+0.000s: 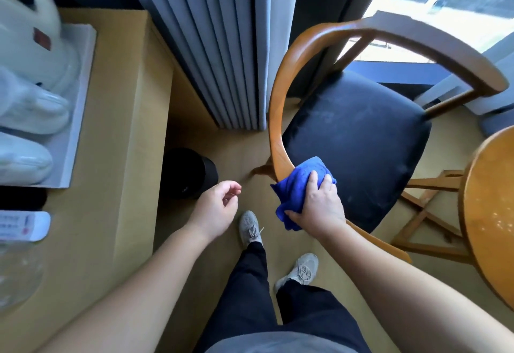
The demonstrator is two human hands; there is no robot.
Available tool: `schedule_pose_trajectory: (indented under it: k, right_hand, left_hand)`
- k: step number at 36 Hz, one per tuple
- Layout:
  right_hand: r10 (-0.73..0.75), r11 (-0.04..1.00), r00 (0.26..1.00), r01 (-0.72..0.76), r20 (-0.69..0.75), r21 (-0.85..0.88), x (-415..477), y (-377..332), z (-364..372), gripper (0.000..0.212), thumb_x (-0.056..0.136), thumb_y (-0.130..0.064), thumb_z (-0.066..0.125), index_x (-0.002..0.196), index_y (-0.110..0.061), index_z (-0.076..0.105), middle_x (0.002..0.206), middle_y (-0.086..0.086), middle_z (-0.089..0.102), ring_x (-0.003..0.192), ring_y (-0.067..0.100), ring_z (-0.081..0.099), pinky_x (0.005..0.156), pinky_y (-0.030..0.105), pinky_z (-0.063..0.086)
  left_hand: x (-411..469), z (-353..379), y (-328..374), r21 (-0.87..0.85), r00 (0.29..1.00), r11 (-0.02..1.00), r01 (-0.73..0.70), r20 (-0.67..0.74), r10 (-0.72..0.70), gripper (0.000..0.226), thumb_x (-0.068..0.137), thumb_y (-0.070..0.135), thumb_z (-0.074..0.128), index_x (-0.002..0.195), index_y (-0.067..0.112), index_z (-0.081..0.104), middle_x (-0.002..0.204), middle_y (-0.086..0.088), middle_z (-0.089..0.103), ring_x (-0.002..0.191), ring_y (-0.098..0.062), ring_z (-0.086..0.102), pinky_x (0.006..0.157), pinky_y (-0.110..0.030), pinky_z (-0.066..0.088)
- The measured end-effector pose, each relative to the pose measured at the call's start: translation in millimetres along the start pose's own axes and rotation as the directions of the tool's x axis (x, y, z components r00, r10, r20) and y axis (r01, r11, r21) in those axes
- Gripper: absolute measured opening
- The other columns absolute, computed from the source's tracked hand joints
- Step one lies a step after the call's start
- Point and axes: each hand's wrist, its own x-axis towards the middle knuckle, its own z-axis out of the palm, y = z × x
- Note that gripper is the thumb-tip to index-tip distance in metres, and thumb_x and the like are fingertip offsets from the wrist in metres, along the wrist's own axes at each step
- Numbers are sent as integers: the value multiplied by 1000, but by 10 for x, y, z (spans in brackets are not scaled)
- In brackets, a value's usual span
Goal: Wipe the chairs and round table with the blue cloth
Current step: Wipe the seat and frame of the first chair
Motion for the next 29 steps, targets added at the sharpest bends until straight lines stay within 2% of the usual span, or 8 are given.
schedule_pose_trajectory:
  k: [3,8,12,16,20,24,27,29]
  right_hand:
    - [19,1000,1000,-19,6,-14,122,-170,-46,121,61,-73,67,146,-7,11,140,26,26,116,35,42,95,36,43]
    - [39,998,999,-39,0,-52,297,-381,-117,123,62,-74,66,146,-4,9,134,24,32,110,33,46,90,34,42]
    - [61,997,998,-61,11,-47,467,-559,-182,121,63,-71,67,144,-2,9,129,21,37,106,31,48,84,32,43]
    - [61,997,998,-59,25,-42,702,-755,-273,122,68,-69,65,147,0,4,137,26,32,114,35,46,94,34,43]
    - [62,992,996,-55,60,-112,823,-889,-388,128,70,-80,55,147,4,-4,145,35,20,120,43,43,99,38,38]
    - [-113,984,988,126,105,-124,748,-741,-480,122,76,-83,39,148,1,-12,149,40,5,124,49,40,102,44,37]
    - [-282,946,944,303,171,-113,734,-520,-597,102,85,-76,31,150,-12,-14,152,36,-4,117,48,48,96,44,41]
    - [-389,899,896,420,213,-127,754,-360,-690,86,91,-68,29,152,-21,-8,154,31,0,112,45,53,92,43,45]
  left_hand:
    - [97,-91,-51,-34,1000,999,-3,-20,3,25,91,9,56,101,32,60,98,18,63,94,1,61,81,-10,45]
    - [200,-170,-125,-46,1000,999,-6,-27,5,24,91,10,55,103,30,60,99,15,63,95,1,60,79,-7,45]
    - [274,-191,-145,-44,999,999,-11,-43,9,23,91,8,55,104,25,62,100,10,64,95,-3,61,83,-15,48]
    - [319,-201,-119,-34,998,999,-5,-64,3,22,91,8,55,106,22,63,100,10,64,95,-3,60,84,-16,49]
    - [360,-203,-31,-30,995,999,10,-99,-13,23,91,7,55,110,17,63,102,7,64,94,-3,60,84,-15,48]
    - [386,-172,51,-30,988,999,40,-149,-44,24,93,10,54,113,19,62,104,10,62,94,3,57,80,-6,42]
    - [381,-106,121,-50,978,997,57,-200,-66,23,94,12,54,114,21,61,104,12,61,96,1,57,79,-6,41]
    - [365,-46,162,-91,968,994,64,-235,-84,23,93,10,54,112,20,62,103,12,62,97,-1,59,80,-8,42]
